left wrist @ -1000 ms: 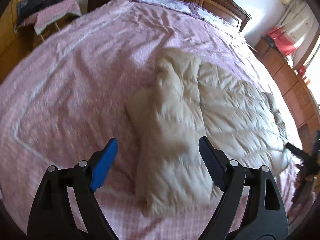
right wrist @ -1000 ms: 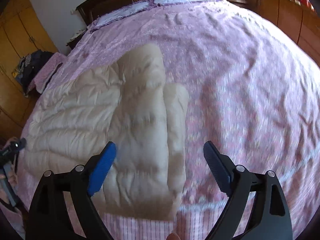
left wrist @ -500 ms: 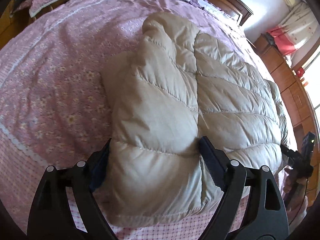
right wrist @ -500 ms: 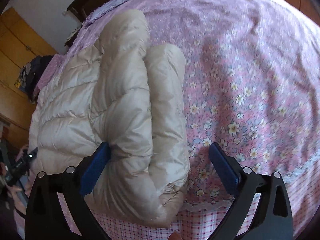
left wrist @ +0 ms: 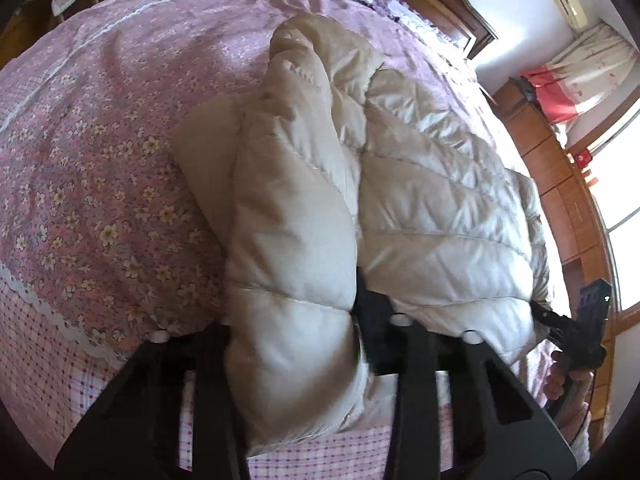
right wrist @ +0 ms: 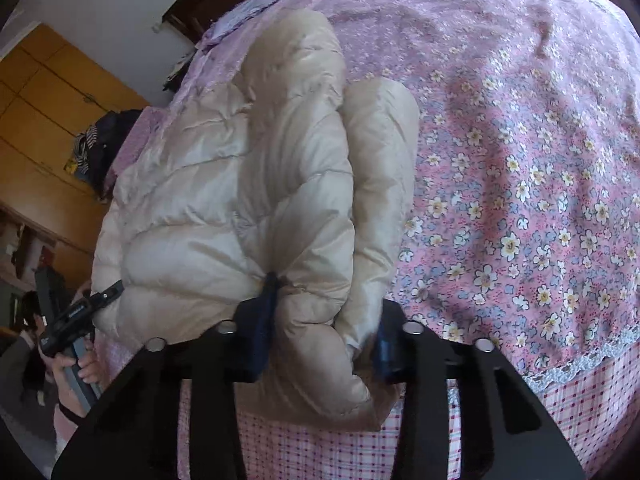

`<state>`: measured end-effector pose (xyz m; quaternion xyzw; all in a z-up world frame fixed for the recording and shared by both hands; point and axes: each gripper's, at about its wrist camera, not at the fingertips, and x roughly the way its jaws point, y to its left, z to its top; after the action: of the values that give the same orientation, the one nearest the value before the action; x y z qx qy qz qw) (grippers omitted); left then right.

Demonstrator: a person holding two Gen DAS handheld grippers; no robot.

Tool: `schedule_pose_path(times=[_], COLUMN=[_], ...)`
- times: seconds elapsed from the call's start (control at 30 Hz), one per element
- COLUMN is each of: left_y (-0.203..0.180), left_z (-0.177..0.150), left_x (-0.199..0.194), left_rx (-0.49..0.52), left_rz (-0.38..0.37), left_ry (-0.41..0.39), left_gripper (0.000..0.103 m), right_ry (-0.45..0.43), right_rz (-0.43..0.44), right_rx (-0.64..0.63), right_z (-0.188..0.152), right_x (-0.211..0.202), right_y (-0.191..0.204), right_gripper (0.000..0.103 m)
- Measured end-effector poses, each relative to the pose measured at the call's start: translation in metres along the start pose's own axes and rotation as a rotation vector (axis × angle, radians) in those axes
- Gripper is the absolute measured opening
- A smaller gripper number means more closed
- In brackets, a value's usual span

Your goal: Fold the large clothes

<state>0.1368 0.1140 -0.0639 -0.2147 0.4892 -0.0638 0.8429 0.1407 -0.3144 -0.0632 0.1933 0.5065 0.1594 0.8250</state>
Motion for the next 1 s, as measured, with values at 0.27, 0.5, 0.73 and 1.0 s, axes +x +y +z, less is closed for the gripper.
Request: schedule_pose_path(times=[0.27,0.5,0.73,1.0], left_y=[-0.005,-0.017,-0.022,-0.012], left_z=[-0.004,-0.022,-0.06,-0.104], left_x=[-0.023,-0.053,-0.082,-0.094], left_rx=[-0.007,0.046,0.092,0.095], left_rz=[-0.015,0.008,0.012,0.013], left_ry=[0.019,0.045,0.068,0.095], left_gripper=[0.017,0.017,0.017,0.018], right_ry=[-0.013,-0.007,0.01,0.039], right_rz=[0.04,0.03,0.01,-0.038], right_rx=[0.001,-0.034,-0.073,-0.099], right_z=[-0.006,-0.029,-0.059,-0.094], right_x=[-0.033,-0.063,-0.088,-0.087], right_y=[0.009,0.019,0.025,0.017], right_gripper=[0.024,0.024,0.024,0.024])
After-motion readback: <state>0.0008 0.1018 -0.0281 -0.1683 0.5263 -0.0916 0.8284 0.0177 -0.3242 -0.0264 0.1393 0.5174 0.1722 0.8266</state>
